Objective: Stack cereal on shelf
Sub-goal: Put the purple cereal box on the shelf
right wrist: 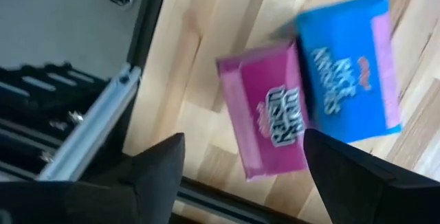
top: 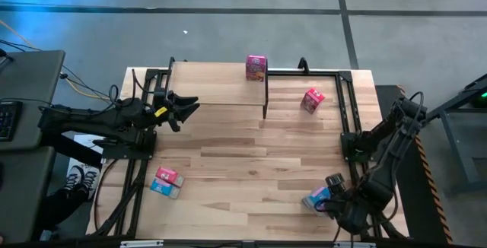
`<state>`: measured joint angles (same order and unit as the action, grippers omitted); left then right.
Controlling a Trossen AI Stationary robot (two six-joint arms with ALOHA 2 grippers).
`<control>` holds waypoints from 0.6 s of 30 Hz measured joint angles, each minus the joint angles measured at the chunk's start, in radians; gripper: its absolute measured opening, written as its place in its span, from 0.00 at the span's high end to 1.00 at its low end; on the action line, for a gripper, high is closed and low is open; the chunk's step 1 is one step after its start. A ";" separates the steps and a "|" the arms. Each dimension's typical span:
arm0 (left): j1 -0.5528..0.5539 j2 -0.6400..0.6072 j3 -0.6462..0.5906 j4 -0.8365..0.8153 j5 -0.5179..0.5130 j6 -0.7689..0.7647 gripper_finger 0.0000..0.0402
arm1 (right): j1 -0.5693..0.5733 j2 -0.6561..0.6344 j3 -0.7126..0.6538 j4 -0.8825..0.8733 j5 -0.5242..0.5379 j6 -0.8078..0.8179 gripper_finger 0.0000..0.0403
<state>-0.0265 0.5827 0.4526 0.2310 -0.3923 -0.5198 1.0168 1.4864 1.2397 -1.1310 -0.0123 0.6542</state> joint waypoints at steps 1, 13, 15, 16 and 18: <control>0.000 0.000 0.000 0.000 0.000 0.000 0.51 | 0.009 0.000 -0.006 -0.002 0.001 -0.001 0.30; 0.000 0.000 0.000 -0.002 0.000 0.000 0.51 | 0.021 0.000 -0.014 -0.001 0.069 -0.020 0.30; 0.000 0.000 0.000 -0.002 0.000 0.000 0.51 | 0.021 -0.001 -0.028 0.016 0.072 -0.034 0.30; 0.000 0.000 0.000 -0.002 0.000 0.000 0.51 | 0.021 -0.001 -0.036 0.023 0.073 -0.041 0.30; 0.000 0.000 0.000 -0.002 0.000 0.000 0.51 | 0.021 -0.001 -0.053 0.036 0.074 -0.056 0.30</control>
<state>-0.0265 0.5827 0.4526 0.2291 -0.3923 -0.5194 1.0378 1.4857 1.1870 -1.0946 0.0614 0.5979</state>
